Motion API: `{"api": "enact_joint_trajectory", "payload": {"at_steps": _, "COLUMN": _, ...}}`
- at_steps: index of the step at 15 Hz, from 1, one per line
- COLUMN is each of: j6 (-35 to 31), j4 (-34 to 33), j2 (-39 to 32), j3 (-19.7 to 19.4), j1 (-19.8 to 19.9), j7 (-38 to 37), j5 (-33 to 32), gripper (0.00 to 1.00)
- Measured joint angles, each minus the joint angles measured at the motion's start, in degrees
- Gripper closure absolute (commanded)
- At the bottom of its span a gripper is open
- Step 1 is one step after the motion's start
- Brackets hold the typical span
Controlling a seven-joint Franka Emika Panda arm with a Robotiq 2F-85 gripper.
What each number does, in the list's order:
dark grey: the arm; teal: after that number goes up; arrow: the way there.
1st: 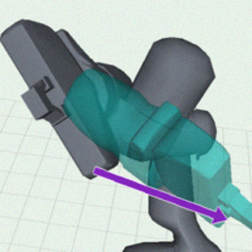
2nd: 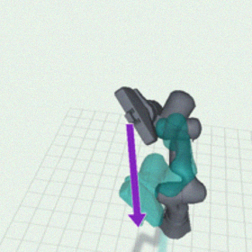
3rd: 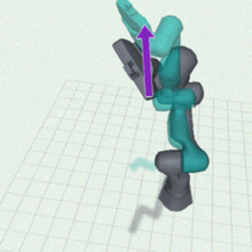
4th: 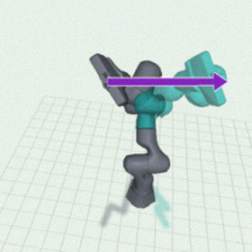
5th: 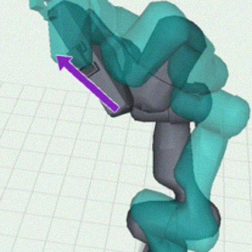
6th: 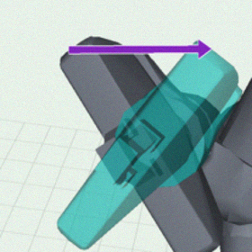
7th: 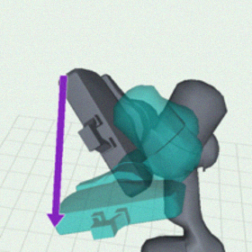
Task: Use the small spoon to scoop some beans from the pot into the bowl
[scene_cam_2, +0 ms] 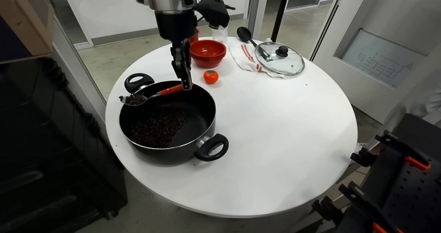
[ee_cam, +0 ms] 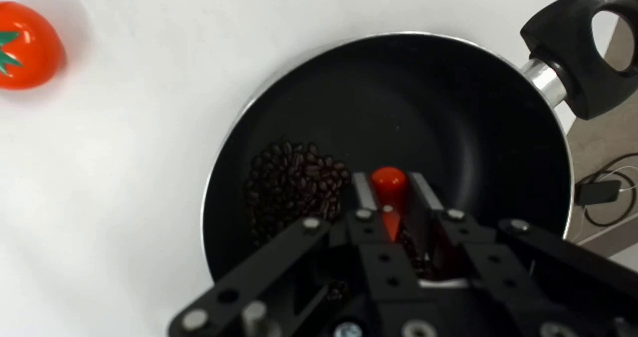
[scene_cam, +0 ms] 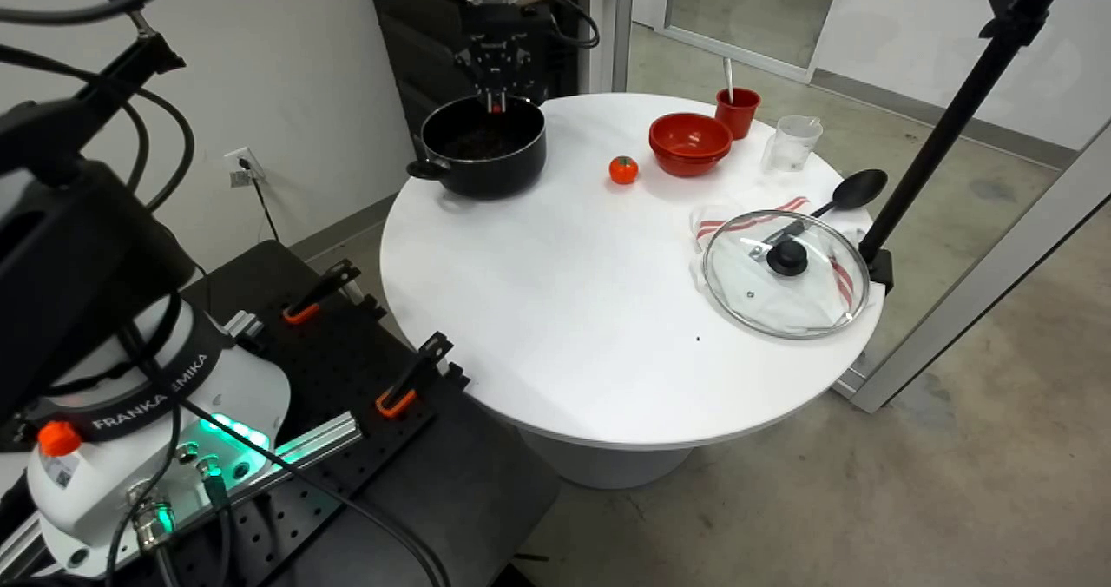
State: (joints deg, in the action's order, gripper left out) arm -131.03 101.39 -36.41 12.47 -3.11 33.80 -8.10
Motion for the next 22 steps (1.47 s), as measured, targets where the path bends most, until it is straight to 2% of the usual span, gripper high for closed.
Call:
{"api": "enact_joint_trajectory", "payload": {"at_steps": 4, "j6": 0.0, "j4": -0.6, "j2": 0.3, "j3": -0.2, "j1": 1.9, "j7": 2.4, "j5": 0.1, "gripper": 0.95}}
{"api": "enact_joint_trajectory", "payload": {"at_steps": 9, "j6": 0.1, "j4": -0.6, "j2": 2.1, "j3": -0.8, "j1": 6.3, "j7": 6.4, "j5": 0.3, "gripper": 0.95}}
{"api": "enact_joint_trajectory", "payload": {"at_steps": 13, "j6": 0.8, "j4": -0.6, "j2": 4.3, "j3": -0.9, "j1": 8.7, "j7": 8.2, "j5": 2.6, "gripper": 0.95}}
{"api": "enact_joint_trajectory", "payload": {"at_steps": 22, "j6": 0.7, "j4": -4.4, "j2": 5.1, "j3": -1.3, "j1": 8.2, "j7": 5.3, "j5": 7.0, "gripper": 0.95}}
